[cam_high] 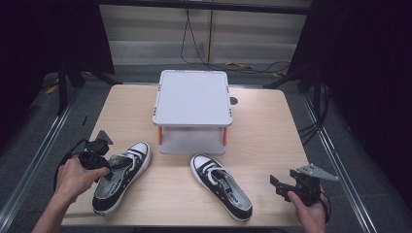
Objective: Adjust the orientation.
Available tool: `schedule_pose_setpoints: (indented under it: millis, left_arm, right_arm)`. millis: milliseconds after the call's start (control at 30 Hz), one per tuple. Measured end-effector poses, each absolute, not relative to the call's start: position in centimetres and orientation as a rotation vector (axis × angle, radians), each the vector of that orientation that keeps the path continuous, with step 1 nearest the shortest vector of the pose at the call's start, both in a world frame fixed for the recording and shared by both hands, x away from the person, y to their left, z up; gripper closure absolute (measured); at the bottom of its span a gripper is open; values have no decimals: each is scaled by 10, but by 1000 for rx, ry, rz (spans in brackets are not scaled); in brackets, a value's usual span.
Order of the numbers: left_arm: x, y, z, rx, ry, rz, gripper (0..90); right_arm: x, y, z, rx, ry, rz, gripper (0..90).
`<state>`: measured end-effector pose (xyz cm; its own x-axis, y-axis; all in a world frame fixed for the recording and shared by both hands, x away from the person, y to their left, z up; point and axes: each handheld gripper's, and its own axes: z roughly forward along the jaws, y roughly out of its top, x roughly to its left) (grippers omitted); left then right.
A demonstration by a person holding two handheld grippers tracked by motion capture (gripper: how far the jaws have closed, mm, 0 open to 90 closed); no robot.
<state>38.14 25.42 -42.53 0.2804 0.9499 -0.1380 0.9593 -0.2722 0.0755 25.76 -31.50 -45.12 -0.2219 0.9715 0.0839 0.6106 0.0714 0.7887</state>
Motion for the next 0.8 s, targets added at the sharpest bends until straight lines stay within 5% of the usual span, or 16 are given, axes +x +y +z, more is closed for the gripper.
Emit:
schedule_pose_setpoints:
  millis: [800]
  left_arm:
    - [356, 253, -379, 2400, 1663, -77, 823]
  right_arm:
    - [257, -315, -451, 1568, 1878, 1007, 190]
